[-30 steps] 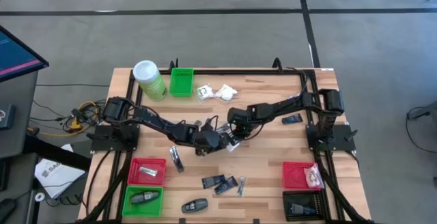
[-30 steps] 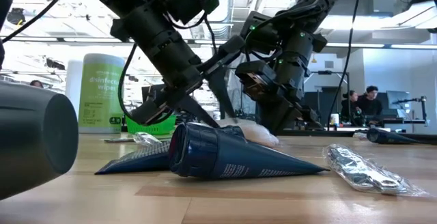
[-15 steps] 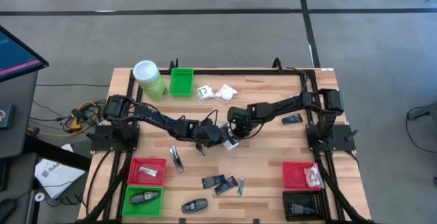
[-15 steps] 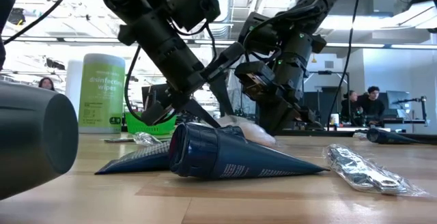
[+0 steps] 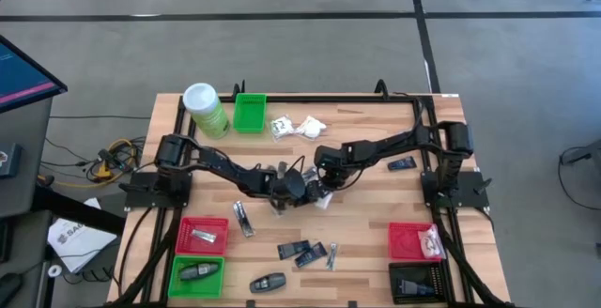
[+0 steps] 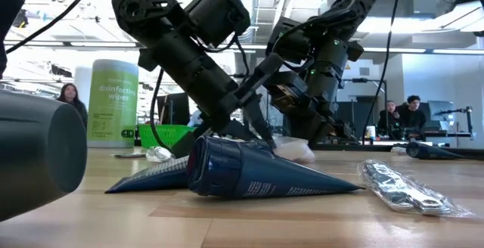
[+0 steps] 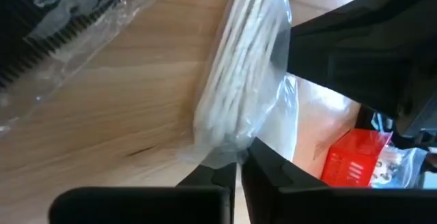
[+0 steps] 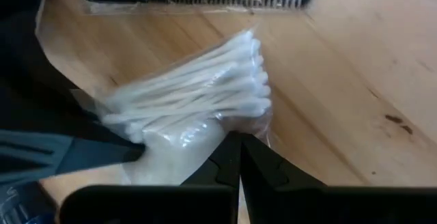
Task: Pick & Place Travel size toiletries
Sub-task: Put the cotton pack into the right red bin
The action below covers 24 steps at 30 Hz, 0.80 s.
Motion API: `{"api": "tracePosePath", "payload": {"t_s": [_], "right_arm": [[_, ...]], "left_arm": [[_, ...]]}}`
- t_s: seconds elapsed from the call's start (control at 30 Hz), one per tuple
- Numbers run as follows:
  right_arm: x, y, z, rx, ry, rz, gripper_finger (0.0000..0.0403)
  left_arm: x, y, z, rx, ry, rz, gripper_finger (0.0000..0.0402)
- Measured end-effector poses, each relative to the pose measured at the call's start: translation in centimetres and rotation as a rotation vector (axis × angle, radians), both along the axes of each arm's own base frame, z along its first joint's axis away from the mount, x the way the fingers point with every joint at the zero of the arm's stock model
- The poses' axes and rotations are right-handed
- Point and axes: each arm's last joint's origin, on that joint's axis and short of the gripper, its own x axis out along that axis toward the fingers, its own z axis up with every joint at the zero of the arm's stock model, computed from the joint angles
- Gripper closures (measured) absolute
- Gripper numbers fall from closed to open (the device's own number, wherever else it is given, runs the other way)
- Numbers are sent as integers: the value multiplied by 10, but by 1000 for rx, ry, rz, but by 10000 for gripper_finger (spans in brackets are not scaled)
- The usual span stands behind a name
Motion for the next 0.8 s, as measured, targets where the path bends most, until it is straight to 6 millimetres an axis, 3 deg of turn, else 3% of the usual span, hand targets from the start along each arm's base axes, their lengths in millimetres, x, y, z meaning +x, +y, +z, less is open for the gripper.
{"api": "tracePosePath", "payload": {"t_s": [0.23, 0.57, 0.8], "right_arm": [[-14, -4, 16, -30, -24, -5, 403], [-38, -24, 89, -220, -271, 119, 403], [-59, -16, 134, -437, -454, 371, 403]], "left_arm": [[-2, 0, 19, 32, -36, -29, 400], [-11, -1, 55, 81, -82, -56, 401], [-25, 9, 82, 130, -65, -59, 401]]}}
